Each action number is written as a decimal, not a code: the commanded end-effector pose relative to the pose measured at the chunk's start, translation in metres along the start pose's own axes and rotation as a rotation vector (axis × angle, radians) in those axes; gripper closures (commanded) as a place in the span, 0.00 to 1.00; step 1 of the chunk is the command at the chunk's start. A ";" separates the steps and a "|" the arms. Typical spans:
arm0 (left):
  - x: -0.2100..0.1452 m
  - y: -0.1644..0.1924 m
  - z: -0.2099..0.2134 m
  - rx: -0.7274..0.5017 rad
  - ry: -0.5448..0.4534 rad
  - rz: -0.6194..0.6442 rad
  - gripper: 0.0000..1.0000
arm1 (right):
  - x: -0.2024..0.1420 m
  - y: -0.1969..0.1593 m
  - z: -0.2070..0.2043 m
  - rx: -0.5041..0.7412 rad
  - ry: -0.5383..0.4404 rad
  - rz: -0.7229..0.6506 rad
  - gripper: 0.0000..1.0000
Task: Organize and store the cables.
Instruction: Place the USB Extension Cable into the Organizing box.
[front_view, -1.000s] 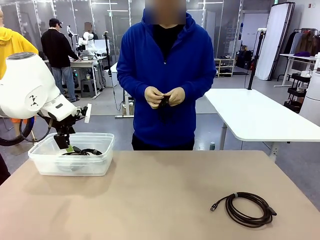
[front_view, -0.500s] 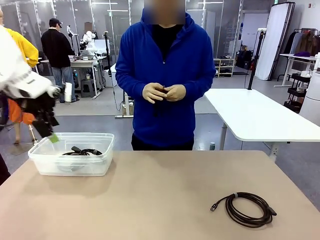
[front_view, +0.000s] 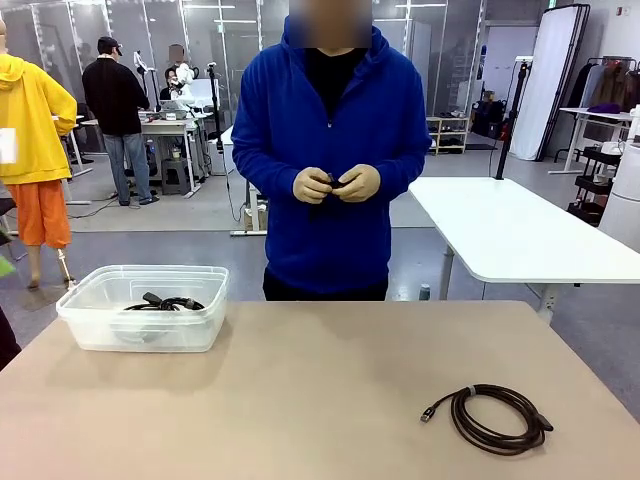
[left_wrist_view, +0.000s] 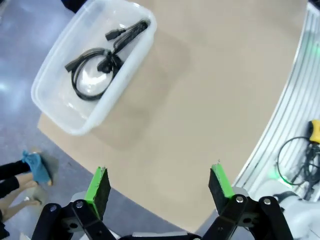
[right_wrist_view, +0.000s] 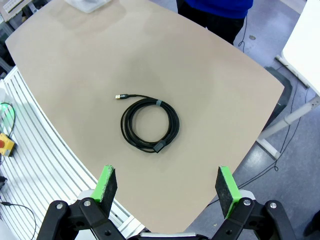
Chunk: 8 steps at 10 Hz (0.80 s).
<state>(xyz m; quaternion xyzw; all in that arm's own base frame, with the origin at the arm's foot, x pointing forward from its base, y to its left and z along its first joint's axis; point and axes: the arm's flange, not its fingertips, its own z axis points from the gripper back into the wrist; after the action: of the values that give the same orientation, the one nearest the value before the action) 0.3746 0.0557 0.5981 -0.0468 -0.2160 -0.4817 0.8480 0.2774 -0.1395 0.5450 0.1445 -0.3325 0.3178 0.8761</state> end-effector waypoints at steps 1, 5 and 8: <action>-0.051 0.001 0.012 -0.049 -0.074 -0.091 0.00 | -0.002 0.001 0.001 0.008 -0.003 0.015 0.00; -0.107 0.006 0.005 -0.080 -0.168 0.032 0.00 | -0.002 0.001 0.001 0.008 -0.003 0.015 0.00; -0.126 0.007 -0.005 -0.071 -0.262 0.023 0.00 | -0.002 0.001 0.001 0.008 -0.003 0.015 0.00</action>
<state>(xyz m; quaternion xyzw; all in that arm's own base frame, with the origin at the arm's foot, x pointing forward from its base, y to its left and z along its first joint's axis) 0.3283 0.1526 0.5521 -0.1336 -0.2836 -0.4631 0.8290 0.2774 -0.1392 0.5452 0.1442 -0.3325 0.3180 0.8761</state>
